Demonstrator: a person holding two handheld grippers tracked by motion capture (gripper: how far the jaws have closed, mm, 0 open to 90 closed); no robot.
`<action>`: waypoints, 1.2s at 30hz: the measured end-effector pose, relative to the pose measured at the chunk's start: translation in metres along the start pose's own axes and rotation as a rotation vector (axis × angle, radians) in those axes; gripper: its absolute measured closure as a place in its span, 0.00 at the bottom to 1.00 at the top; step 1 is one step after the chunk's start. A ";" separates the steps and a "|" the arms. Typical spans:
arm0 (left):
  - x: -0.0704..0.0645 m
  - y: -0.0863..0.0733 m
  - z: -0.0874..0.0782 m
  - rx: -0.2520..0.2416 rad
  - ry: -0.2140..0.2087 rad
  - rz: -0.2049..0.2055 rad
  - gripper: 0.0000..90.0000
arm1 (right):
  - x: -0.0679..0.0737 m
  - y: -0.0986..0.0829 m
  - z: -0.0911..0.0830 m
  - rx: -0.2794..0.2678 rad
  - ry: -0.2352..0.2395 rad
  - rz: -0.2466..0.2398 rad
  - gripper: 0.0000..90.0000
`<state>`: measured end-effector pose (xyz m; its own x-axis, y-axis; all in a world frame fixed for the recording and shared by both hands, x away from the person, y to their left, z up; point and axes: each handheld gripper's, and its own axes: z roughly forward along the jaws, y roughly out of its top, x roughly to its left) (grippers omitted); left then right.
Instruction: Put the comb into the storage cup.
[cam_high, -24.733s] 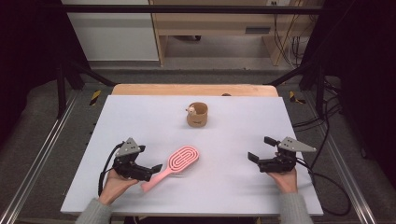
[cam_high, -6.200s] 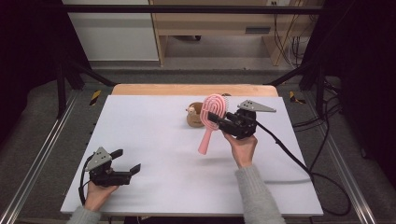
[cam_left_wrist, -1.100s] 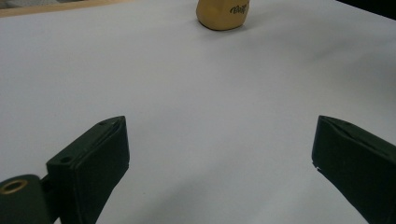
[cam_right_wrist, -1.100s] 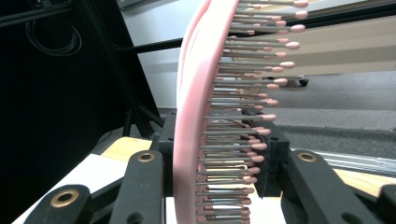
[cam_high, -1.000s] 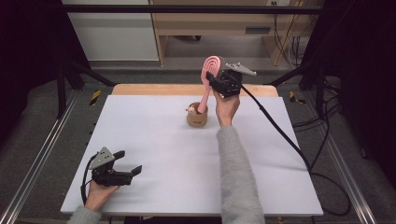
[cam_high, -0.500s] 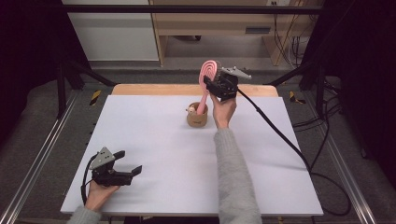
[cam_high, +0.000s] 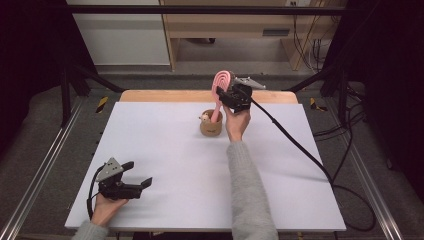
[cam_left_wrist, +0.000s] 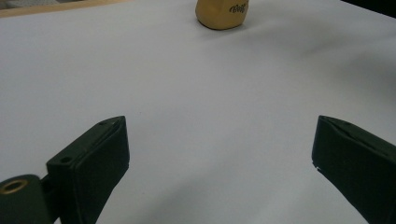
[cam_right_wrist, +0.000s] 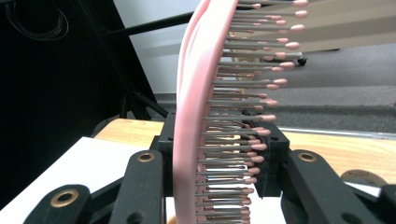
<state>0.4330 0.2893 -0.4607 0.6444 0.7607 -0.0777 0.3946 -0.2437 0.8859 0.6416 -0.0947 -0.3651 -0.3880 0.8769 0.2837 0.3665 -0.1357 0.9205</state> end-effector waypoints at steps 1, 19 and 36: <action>0.000 0.000 0.000 0.000 0.001 0.000 0.05 | -0.001 -0.001 0.000 0.000 0.000 0.004 0.70; -0.001 0.000 0.000 0.002 0.001 0.001 0.05 | -0.005 -0.017 0.004 0.013 0.000 0.034 0.70; -0.001 0.000 0.001 0.007 0.003 0.003 0.05 | -0.013 -0.020 0.000 0.007 -0.003 0.055 0.69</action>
<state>0.4330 0.2883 -0.4612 0.6436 0.7618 -0.0734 0.3970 -0.2502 0.8831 0.6392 -0.1033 -0.3867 -0.3645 0.8696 0.3330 0.3927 -0.1807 0.9017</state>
